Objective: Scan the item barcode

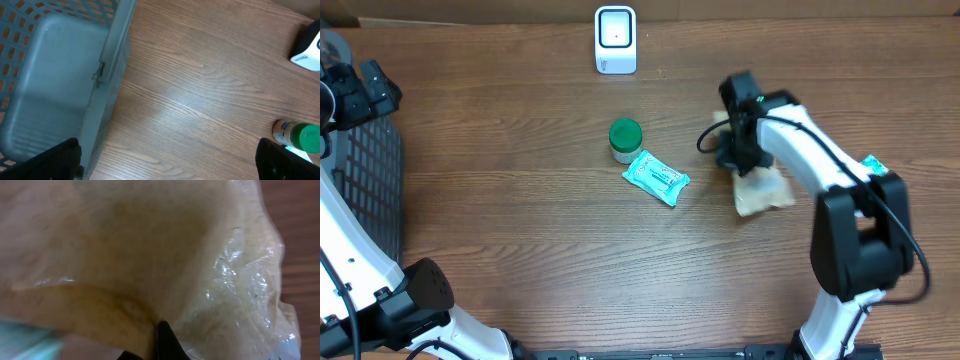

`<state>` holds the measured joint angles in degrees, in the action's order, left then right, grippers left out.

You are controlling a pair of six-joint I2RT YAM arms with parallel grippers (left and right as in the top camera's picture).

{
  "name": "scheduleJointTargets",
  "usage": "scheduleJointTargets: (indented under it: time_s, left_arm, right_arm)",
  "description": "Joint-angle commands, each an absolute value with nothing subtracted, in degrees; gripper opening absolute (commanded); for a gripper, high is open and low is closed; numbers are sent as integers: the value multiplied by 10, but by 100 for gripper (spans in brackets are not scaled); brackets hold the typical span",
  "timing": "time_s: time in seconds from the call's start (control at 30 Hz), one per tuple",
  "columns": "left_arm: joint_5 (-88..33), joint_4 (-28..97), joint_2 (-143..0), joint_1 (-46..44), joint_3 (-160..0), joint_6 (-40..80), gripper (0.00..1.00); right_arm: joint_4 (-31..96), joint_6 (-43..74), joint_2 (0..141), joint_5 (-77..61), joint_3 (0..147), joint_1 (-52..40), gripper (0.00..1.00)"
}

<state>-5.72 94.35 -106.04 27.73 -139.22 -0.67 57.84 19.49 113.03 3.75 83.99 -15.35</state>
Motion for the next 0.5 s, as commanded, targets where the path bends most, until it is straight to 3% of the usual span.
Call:
scheduleJointTargets:
  time_s: [0.0, 0.13, 0.47]
  left_arm:
    - [-58, 943, -1053, 274, -1399, -17, 100]
    - [-58, 943, -1053, 274, -1399, -17, 100]
    - [-58, 943, -1053, 274, -1399, -17, 100]
  right_arm:
    - [592, 117, 1050, -321, 917, -144, 4]
    - [593, 117, 1049, -478, 910, -130, 4]
    - [475, 206, 1085, -449, 757, -102, 4]
